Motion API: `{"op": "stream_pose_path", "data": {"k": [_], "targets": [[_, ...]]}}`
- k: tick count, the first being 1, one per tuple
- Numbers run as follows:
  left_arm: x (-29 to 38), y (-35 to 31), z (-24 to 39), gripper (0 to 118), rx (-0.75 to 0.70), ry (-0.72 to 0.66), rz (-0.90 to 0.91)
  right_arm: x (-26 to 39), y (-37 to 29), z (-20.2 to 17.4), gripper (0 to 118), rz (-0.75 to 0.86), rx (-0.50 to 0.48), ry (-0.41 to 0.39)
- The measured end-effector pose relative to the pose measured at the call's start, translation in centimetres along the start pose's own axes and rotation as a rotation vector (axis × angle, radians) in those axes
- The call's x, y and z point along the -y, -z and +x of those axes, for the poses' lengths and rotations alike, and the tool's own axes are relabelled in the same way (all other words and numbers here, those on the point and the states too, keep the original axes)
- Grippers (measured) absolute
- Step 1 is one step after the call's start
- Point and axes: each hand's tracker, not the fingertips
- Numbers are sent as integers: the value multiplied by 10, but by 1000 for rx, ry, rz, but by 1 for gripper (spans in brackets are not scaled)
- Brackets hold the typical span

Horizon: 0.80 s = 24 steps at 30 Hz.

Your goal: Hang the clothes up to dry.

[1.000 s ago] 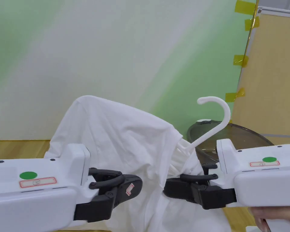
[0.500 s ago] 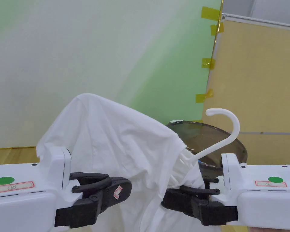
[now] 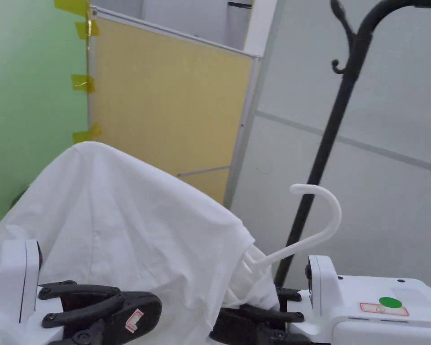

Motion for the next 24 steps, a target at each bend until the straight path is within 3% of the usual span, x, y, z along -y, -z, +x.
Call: {"op": "stream_pose_path", "data": {"k": [7, 8, 10, 13, 17, 18, 20, 21, 22, 23, 24], "targets": [[-13, 112, 23, 1, 315, 56, -31, 32, -136, -67, 6, 12, 369, 107], [-14, 126, 27, 1, 353, 59, -40, 35, -150, -80, 6, 26, 457, 96], [-16, 155, 38, 1, 428, 59, -47, 41, -182, -103, 6, 20, 504, 147], [-20, 188, 53, 1, 500, 48, -52, 46, -212, -131, 6, 27, 673, 173], [-26, 209, 67, 1, 548, 53, -58, 46, -224, -148, 6, -37, 751, 220], [-28, 212, 69, 1, 553, 62, -61, 45, -222, -152, 6, -26, 822, 211], [-33, 215, 70, 1, 546, 62, -54, 43, -223, -148, 6, -15, 804, 274], [-35, 216, 69, 1, 545, 61, -51, 40, -221, -148, 6, -12, 859, 273], [-38, 215, 67, 1, 538, 62, -43, 37, -221, -145, 6, -14, 841, 281], [-40, 215, 65, 1, 517, 70, -32, 33, -221, -145, 6, 17, 915, 290], [-43, 214, 62, 1, 481, 78, -22, 30, -222, -142, 6, 29, 892, 294]]}}
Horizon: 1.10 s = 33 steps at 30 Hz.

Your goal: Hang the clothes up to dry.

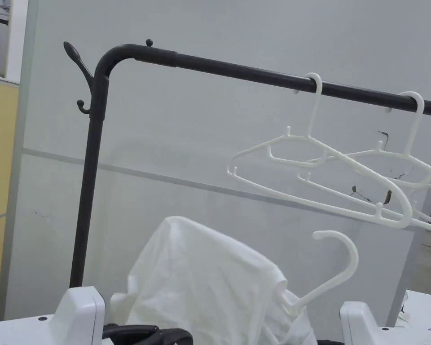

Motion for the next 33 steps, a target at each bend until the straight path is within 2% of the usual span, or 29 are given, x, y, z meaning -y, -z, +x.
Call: {"op": "stream_pose_path", "data": {"k": [1, 2, 5, 6, 8, 10, 11, 12, 15, 19, 21, 22, 23, 25, 27, 30, 33], "targets": [[-1, -4, -3, 1, -35, 8, 13, -6, 1, 1, 6, 9, -4, 34], [-3, -9, -8, 1, -55, 1, 43, -11, 1, -3, 6, 34, 49, 9], [-11, -25, -16, 1, -131, -20, 159, -34, 6, -11, 6, 30, 78, 3], [-15, -29, -16, 1, -180, -10, 206, -43, 8, -17, 6, 43, 130, 22], [-22, -37, -19, 1, -219, -13, 281, -64, 14, -27, 6, 38, 141, -3], [-32, -41, -20, 1, -254, -26, 330, -84, 23, -40, 6, 35, 192, -12], [-37, -42, -21, 1, -265, -30, 347, -92, 27, -44, 6, 43, 205, -3], [-43, -43, -22, 1, -288, -42, 360, -103, 32, -46, 6, 45, 242, 49], [-57, -42, -24, 1, -300, -23, 366, -138, 46, -52, 6, 32, 260, 54], [-68, -39, -28, 1, -324, -12, 372, -187, 58, -51, 6, 49, 332, 52], [-72, -38, -29, 1, -332, -19, 377, -209, 65, -48, 6, 31, 356, 29], [-73, -38, -29, 1, -342, -25, 381, -218, 68, -45, 6, 25, 374, 49], [-75, -37, -29, 1, -349, -22, 379, -226, 71, -44, 6, -2, 372, 18], [-76, -36, -30, 1, -356, -19, 372, -243, 78, -42, 6, -14, 433, -1], [-78, -35, -29, 1, -361, -11, 367, -257, 83, -35, 6, -10, 430, 32], [-79, -33, -28, 1, -362, -8, 372, -277, 93, -34, 6, -17, 467, -6], [-80, -29, -29, 1, -362, -6, 372, -296, 104, -27, 6, -29, 486, 9]]}}
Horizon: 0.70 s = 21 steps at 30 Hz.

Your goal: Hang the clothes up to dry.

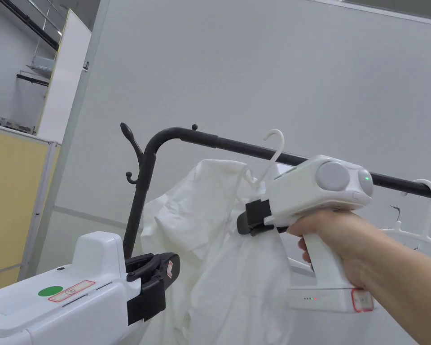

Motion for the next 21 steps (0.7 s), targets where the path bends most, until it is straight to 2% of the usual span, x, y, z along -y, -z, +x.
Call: {"op": "stream_pose_path", "data": {"k": [4, 6, 9, 14, 21], "targets": [[0, 6, 1, 1, 5, -4, 2, -18, 15, 2, 6, -17, 50, 7], [0, 7, 3, 1, 9, -1, 4, -21, 22, 7, 6, -33, 80, 46], [1, 9, 4, 1, 18, 10, -3, -20, 31, 10, 6, -59, 122, 34], [2, 15, 4, 1, 22, 23, -4, -6, 38, 17, 6, -92, 143, 46], [1, 22, 6, 1, 27, 20, -4, -3, 35, 17, 6, -83, 145, 7]]}}
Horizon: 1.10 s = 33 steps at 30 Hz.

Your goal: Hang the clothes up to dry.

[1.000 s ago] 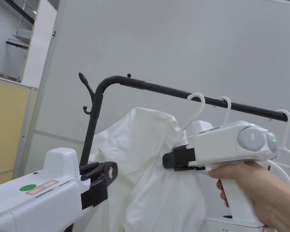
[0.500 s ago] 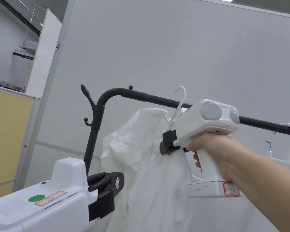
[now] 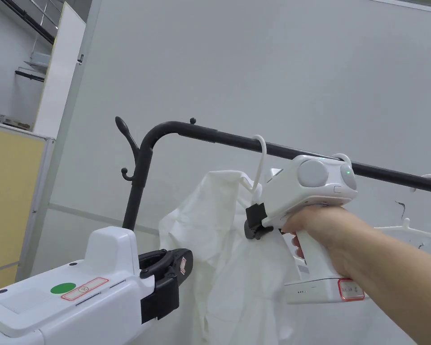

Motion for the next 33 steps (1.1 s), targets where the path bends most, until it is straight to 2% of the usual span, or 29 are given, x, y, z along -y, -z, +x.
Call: {"op": "stream_pose_path", "data": {"k": [2, 6, 7, 8, 9, 10, 11, 13, 17, 20, 23, 26, 27, 29, 30, 31, 32, 33], "targets": [[0, 0, 0, 1, 7, -5, -3, 1, 1, -3, 6, 2, 3, -25], [-1, -2, 2, 1, 10, 1, -4, 4, 0, -6, 7, 7, -6, -24], [-2, -3, 3, 1, 12, 6, -6, 4, -2, -6, 11, 3, -13, -29], [-3, -3, 3, 1, 8, 10, -7, 5, -4, -5, 26, 6, -20, -29], [-4, -5, 3, 1, 8, 14, -4, 3, -8, -5, 56, 14, -12, -38], [-5, -6, 4, 1, 9, 12, 0, 3, -15, -4, 97, 44, 4, -59], [-6, -7, 4, 1, 11, 10, 1, 5, -21, -4, 114, 59, -3, -68], [-8, -8, 6, 1, 10, 15, 4, 5, -39, -1, 116, 128, -37, -95], [-10, -8, 12, 1, 14, 17, 6, 12, -66, 2, 116, 122, -86, -100], [-9, -9, 15, 1, 15, 22, 3, 23, -93, 2, 116, 180, -96, -100], [-8, -8, 16, 1, 13, 17, -5, 30, -117, 8, 112, 253, -129, -105], [-8, -6, 18, 1, 13, 17, -16, 39, -145, 12, 107, 391, -86, -87], [-7, -6, 19, 1, 17, 18, -18, 43, -153, 13, 91, 447, -99, -101], [-7, -6, 21, 1, 23, 14, -18, 50, -162, 16, 21, 479, -64, -86], [-7, -6, 22, 1, 26, 13, -17, 55, -165, 19, 2, 494, -89, -63], [-7, -6, 23, 1, 29, 13, -15, 59, -171, 22, 2, 513, -77, -33], [-7, -6, 23, 1, 32, 12, -13, 65, -172, 23, 2, 522, -136, -72], [-8, -6, 23, 1, 39, 5, -11, 70, -175, 24, 2, 523, -136, -75]]}}
